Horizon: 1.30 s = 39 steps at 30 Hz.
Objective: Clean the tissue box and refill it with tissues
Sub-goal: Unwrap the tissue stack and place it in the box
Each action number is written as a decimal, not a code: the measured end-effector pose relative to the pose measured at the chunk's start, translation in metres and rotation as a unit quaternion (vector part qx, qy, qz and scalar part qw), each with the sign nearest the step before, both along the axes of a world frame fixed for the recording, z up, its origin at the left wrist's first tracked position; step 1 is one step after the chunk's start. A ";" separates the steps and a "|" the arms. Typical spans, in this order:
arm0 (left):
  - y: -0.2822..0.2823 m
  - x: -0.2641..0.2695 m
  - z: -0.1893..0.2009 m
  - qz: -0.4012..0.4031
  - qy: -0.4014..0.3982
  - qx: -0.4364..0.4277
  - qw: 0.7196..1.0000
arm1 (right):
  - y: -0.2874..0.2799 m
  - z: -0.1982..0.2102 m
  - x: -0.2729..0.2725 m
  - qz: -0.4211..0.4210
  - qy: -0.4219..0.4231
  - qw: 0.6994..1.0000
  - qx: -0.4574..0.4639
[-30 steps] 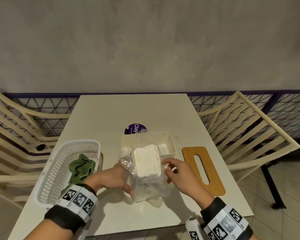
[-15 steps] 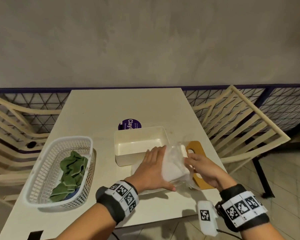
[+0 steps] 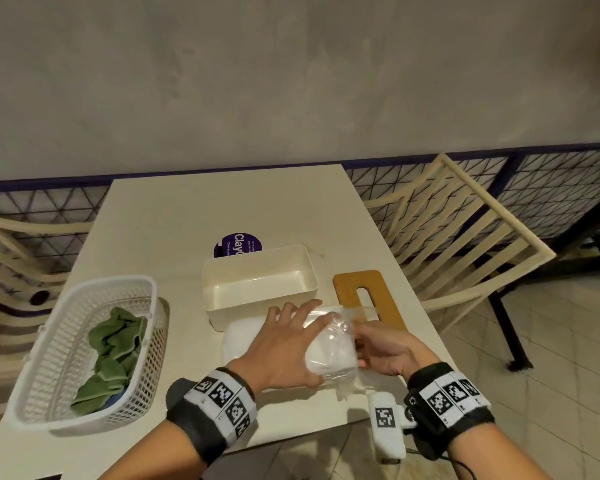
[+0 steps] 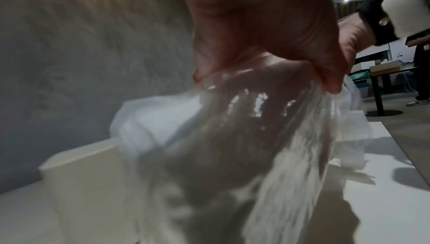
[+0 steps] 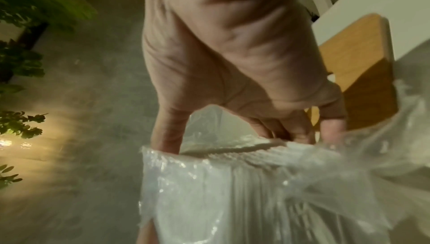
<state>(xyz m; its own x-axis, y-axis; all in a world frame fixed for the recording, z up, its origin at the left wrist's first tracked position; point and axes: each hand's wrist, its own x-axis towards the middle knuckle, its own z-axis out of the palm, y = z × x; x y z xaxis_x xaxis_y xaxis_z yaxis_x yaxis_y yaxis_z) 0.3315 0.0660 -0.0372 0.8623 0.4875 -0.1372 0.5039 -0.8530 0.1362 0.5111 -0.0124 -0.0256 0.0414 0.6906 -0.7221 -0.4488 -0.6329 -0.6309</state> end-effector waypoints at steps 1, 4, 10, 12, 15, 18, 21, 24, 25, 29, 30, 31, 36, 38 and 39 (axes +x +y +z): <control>0.000 -0.007 -0.001 0.008 0.014 0.004 1.000 | 0.003 -0.005 -0.006 0.001 0.009 1.000 0.004; 0.003 -0.031 -0.017 0.045 0.066 -0.036 0.996 | 0.012 -0.023 -0.026 0.033 -0.013 0.999 -0.018; 0.006 -0.051 -0.034 0.096 0.066 -0.082 0.990 | 0.018 -0.044 -0.033 0.047 0.005 0.997 -0.056; 0.006 -0.052 -0.035 0.091 0.072 -0.083 0.990 | 0.019 -0.046 -0.031 0.059 0.018 0.996 -0.059; 0.002 -0.051 -0.037 0.092 0.079 -0.076 0.990 | 0.018 -0.044 -0.030 0.070 0.032 0.995 -0.056; -0.003 -0.050 -0.040 0.091 0.092 -0.063 0.990 | 0.015 -0.047 -0.027 0.065 0.055 0.995 -0.043; -0.005 -0.047 -0.042 0.086 0.107 -0.050 0.989 | 0.014 -0.050 -0.028 0.068 0.049 0.995 -0.045; -0.004 -0.045 -0.042 0.084 0.104 -0.042 0.990 | 0.018 -0.053 -0.032 0.090 -0.001 0.995 -0.049; -0.004 -0.046 -0.042 0.085 0.101 -0.045 0.990 | 0.018 -0.055 -0.032 0.092 -0.016 0.995 -0.046; -0.002 -0.051 -0.041 0.089 0.089 -0.067 0.990 | 0.013 -0.059 -0.030 0.065 -0.014 0.998 -0.023; -0.001 -0.053 -0.039 0.088 0.086 -0.074 0.990 | 0.012 -0.060 -0.030 0.058 -0.008 0.998 -0.020; 0.001 -0.055 -0.038 0.086 0.082 -0.080 0.990 | 0.011 -0.062 -0.030 0.048 0.000 0.999 -0.018; 0.009 -0.068 -0.035 0.059 0.094 -0.077 0.991 | 0.008 -0.066 -0.023 0.003 0.057 0.998 -0.018; 0.010 -0.071 -0.038 0.056 0.091 -0.056 0.993 | 0.009 -0.064 -0.022 0.000 0.056 0.998 -0.027; 0.010 -0.072 -0.039 0.058 0.085 -0.047 0.994 | 0.010 -0.063 -0.021 -0.005 0.053 0.998 -0.035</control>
<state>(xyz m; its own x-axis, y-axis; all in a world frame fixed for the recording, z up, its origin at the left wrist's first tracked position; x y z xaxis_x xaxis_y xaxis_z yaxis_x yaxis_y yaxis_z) 0.2591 0.0759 -0.0758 0.7616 0.5601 -0.3259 0.6206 -0.7752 0.1180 0.4902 -0.0022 -0.0882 -0.0312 0.6375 -0.7698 -0.5170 -0.6694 -0.5335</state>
